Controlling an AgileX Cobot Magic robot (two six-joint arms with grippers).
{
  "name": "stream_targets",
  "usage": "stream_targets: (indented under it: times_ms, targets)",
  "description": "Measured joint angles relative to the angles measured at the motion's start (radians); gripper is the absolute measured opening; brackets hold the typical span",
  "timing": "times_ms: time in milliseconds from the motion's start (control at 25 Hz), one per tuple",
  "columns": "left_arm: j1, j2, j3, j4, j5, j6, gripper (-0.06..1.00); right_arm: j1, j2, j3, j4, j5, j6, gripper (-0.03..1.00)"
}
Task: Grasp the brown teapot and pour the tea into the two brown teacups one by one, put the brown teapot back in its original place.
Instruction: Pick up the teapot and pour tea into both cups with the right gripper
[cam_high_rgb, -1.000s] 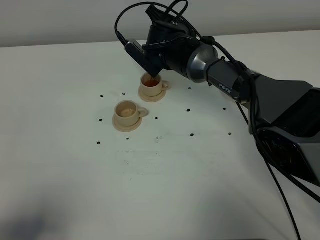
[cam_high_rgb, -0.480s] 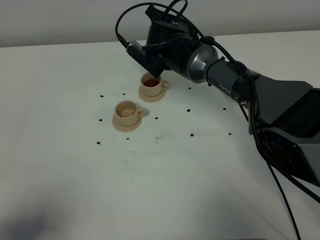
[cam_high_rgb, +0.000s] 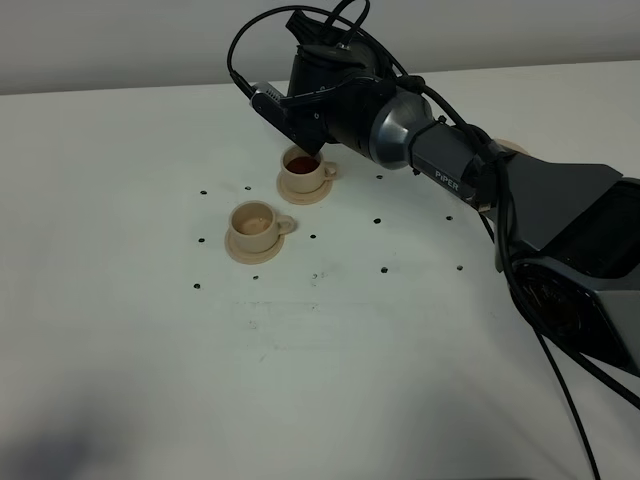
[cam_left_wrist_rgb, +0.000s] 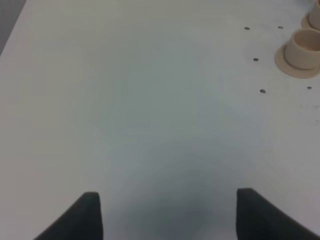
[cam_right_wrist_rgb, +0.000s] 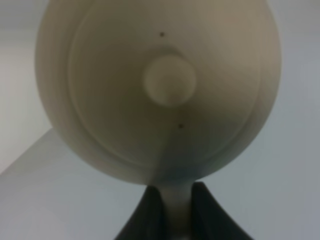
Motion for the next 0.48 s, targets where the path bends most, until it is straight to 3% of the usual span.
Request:
stream_targets:
  times_ms: [480]
  targets:
    - [0.0, 0.0, 0.0, 0.0, 0.0, 0.0, 0.59, 0.0, 0.0, 0.0, 0.009, -0.011, -0.001, 0.09]
